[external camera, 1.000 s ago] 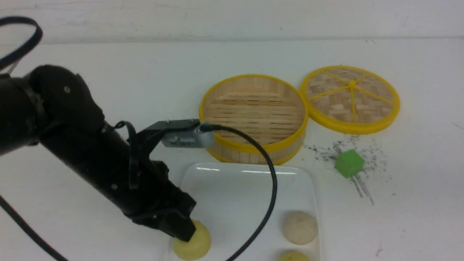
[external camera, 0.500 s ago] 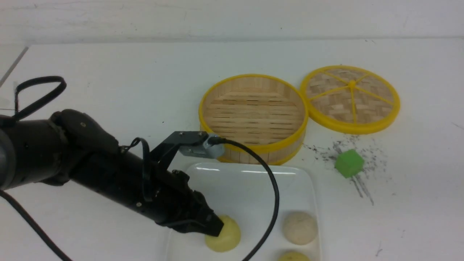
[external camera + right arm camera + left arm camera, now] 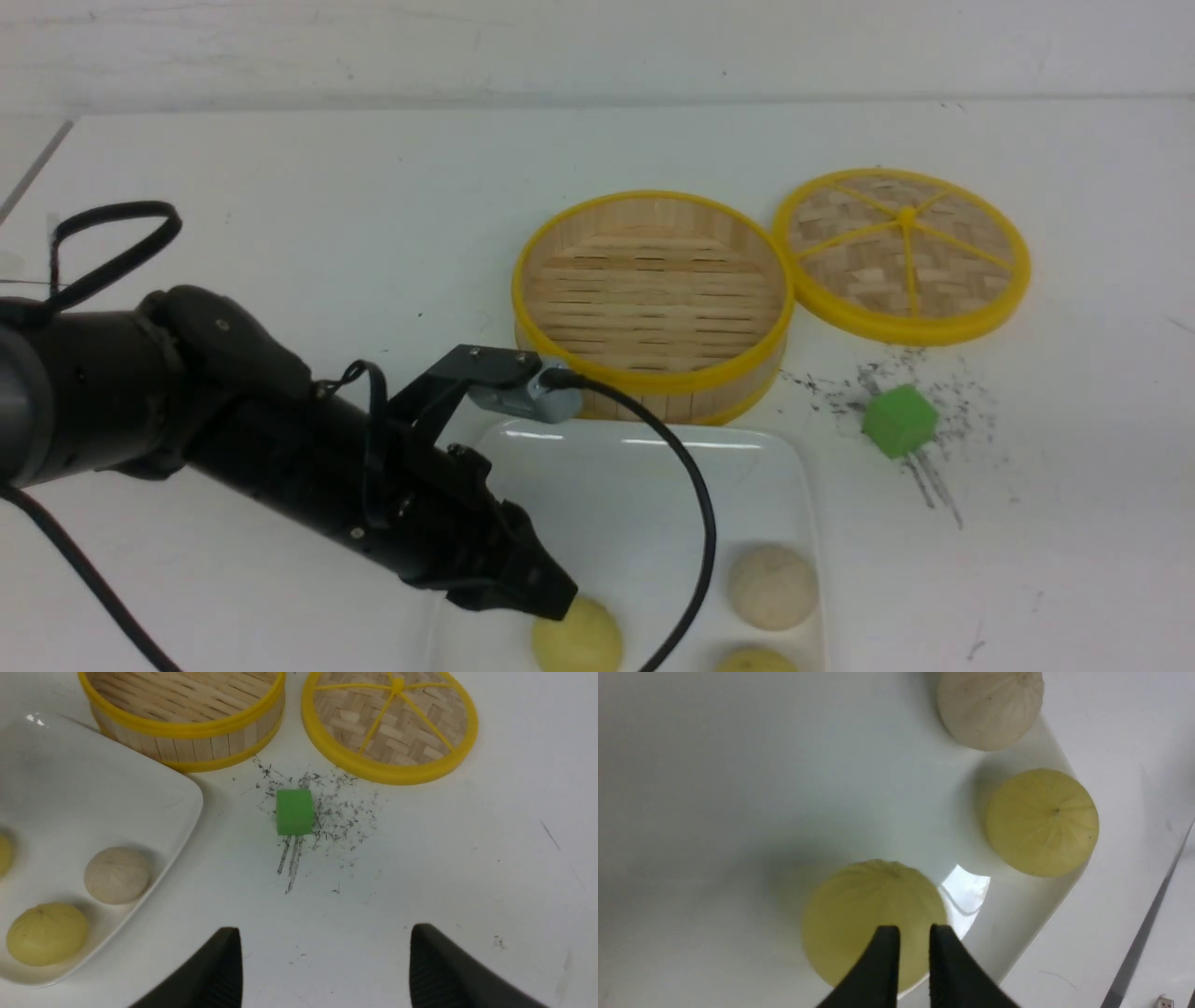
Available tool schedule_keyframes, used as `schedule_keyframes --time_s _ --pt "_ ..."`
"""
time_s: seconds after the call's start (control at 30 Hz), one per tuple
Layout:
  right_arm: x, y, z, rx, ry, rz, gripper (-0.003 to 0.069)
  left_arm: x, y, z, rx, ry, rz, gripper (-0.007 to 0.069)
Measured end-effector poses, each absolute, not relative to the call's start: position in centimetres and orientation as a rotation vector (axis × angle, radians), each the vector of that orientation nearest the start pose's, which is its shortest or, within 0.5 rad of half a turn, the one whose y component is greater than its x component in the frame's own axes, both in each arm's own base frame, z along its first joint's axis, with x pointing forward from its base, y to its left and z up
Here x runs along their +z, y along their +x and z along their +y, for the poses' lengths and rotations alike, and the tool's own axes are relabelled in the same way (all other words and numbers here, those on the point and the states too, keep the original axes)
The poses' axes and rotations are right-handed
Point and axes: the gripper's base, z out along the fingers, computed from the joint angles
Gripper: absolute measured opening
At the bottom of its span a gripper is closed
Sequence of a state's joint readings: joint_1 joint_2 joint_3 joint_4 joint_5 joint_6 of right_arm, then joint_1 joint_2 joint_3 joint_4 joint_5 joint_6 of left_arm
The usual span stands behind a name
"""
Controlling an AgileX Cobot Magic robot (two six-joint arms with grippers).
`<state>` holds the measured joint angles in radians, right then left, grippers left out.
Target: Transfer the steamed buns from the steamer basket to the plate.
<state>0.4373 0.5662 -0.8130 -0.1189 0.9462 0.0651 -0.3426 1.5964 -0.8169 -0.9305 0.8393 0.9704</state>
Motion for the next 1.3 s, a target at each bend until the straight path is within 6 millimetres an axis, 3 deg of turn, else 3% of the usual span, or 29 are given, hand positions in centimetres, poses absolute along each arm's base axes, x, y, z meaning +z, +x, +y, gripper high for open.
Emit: schedule_keyframes --time_s 0.1,0.2,0.37,0.5,0.63,0.7,0.93,1.3 --pt "35.9 8.2 2.9 0.143 -0.423 2.134 0.0476 19.1 23.9 -14.3 -0.926 0.919 2.590 0.0311" --pt "35.9 8.2 2.9 0.143 -0.423 2.128 0.0476 19.1 23.9 -14.3 -0.920 0.926 2.590 0.0376" --pt "36.0 8.3 2.9 0.145 -0.422 2.121 0.0476 19.4 24.2 -14.3 -0.909 0.937 2.578 0.0394" --pt "36.1 8.4 3.0 0.150 -0.420 2.101 0.0476 20.8 25.0 -14.5 -0.876 0.940 2.513 0.0394" --pt "36.5 8.6 3.0 0.152 -0.416 2.054 0.0476 24.5 26.5 -14.6 -0.760 0.929 2.348 0.0394" --pt "36.6 8.6 3.0 0.151 -0.415 2.037 0.0476 25.4 26.9 -14.6 -0.722 0.920 2.306 0.0394" --pt "37.1 8.9 3.1 0.141 -0.413 1.973 0.0476 31.9 28.9 -12.8 -0.358 0.709 1.966 0.0394" --pt "37.4 9.1 2.8 0.095 -0.406 1.935 0.0476 37.3 27.6 -10.5 -0.179 0.498 1.702 0.0351"
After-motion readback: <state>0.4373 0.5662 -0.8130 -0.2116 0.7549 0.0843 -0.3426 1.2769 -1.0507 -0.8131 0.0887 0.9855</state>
